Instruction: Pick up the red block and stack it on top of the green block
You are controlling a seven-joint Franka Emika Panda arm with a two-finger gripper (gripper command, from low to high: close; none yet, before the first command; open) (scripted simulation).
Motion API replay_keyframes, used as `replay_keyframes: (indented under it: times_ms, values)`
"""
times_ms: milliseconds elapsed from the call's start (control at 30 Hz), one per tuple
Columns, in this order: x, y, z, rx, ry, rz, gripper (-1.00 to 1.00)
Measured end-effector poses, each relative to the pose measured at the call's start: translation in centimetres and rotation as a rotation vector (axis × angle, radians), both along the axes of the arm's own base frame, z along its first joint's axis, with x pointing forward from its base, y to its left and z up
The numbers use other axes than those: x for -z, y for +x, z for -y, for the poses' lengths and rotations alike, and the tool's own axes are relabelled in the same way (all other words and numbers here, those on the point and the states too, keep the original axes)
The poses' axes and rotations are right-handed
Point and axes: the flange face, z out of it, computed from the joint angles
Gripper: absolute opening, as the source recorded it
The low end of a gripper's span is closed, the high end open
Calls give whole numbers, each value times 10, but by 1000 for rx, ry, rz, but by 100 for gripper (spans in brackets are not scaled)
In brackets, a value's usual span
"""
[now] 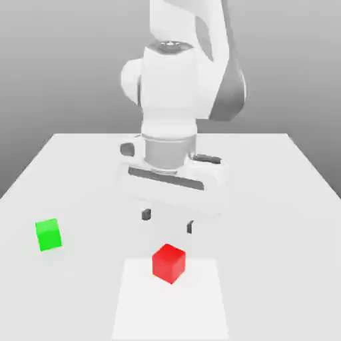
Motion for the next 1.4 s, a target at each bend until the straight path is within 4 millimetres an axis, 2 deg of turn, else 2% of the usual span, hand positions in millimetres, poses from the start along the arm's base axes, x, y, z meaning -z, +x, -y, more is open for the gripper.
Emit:
replay_keyframes:
  times_ms: [67, 200, 233, 467, 700, 800, 933, 1067, 1233, 1400]
  values:
    - [25, -6, 1, 20, 3, -20, 0]
    - [62, -9, 0, 20, 5, -26, 0]
    - [68, -10, 0, 20, 4, -26, -100]
    - [67, -9, 0, 20, 4, -25, -100]
    - [13, -9, -1, 18, 3, -25, -100]
    - [1, -9, 28, 118, 4, -25, -100]
    - [-6, -13, 83, 309, 7, -24, -100]
    - [-13, -27, 140, 511, 9, -24, -100]
    - [-22, -59, 209, 765, 12, -22, -100]
    - [-31, -106, 270, 1018, 16, -21, -100]
